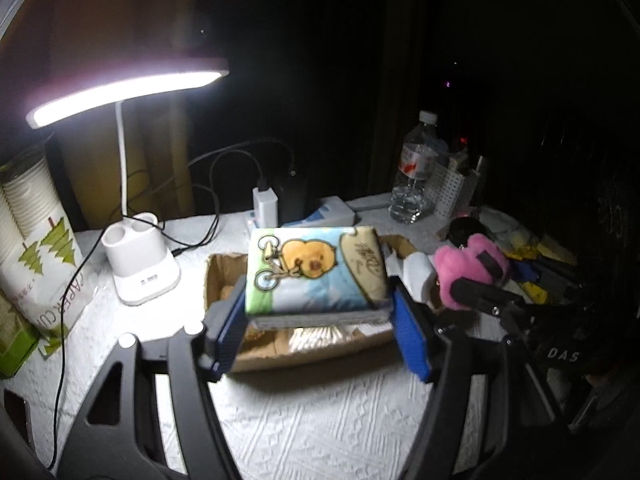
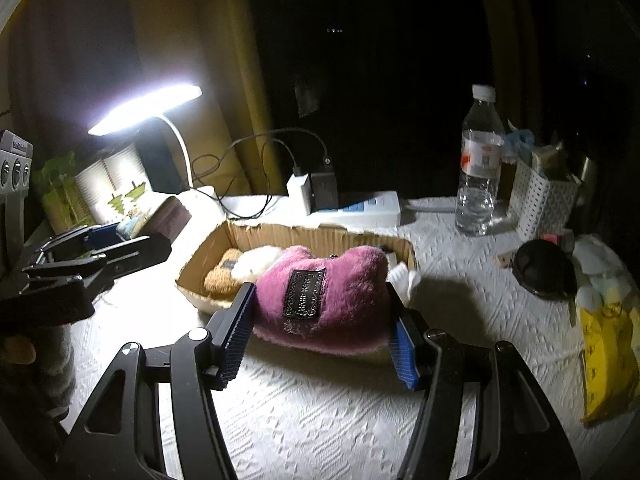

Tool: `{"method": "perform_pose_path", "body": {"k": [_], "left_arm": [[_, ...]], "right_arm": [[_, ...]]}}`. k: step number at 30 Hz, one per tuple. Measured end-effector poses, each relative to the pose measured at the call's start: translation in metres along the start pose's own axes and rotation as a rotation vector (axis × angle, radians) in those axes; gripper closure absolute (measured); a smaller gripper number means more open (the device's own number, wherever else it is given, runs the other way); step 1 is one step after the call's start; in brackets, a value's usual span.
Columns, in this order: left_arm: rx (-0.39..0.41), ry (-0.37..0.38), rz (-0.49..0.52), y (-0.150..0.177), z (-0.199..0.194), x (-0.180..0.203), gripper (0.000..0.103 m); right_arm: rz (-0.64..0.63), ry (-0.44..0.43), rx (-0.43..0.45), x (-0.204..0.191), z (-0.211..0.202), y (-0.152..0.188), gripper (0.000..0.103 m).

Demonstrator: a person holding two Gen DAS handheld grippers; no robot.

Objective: Organize soft objects
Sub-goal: 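Carry the tissue pack over the box with the left tool while the right tool carries the plush, then release the tissue pack into the box with the left tool while the right tool releases the plush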

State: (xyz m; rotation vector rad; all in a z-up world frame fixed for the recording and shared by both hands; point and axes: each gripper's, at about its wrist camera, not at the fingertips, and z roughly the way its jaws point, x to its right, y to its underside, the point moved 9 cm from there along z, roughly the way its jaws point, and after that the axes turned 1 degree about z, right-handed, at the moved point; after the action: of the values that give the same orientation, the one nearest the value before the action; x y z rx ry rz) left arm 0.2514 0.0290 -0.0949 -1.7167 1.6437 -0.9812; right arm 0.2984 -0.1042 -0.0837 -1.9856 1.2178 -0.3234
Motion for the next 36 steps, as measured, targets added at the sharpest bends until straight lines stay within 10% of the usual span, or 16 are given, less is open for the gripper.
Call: {"method": "perform_pose_path", "body": {"k": [36], "left_arm": [[-0.241,-0.018,-0.057,0.066,0.107,-0.032,0.033]], "right_arm": [[0.02,-0.023,-0.185,0.001,0.116,0.033,0.038]]}}
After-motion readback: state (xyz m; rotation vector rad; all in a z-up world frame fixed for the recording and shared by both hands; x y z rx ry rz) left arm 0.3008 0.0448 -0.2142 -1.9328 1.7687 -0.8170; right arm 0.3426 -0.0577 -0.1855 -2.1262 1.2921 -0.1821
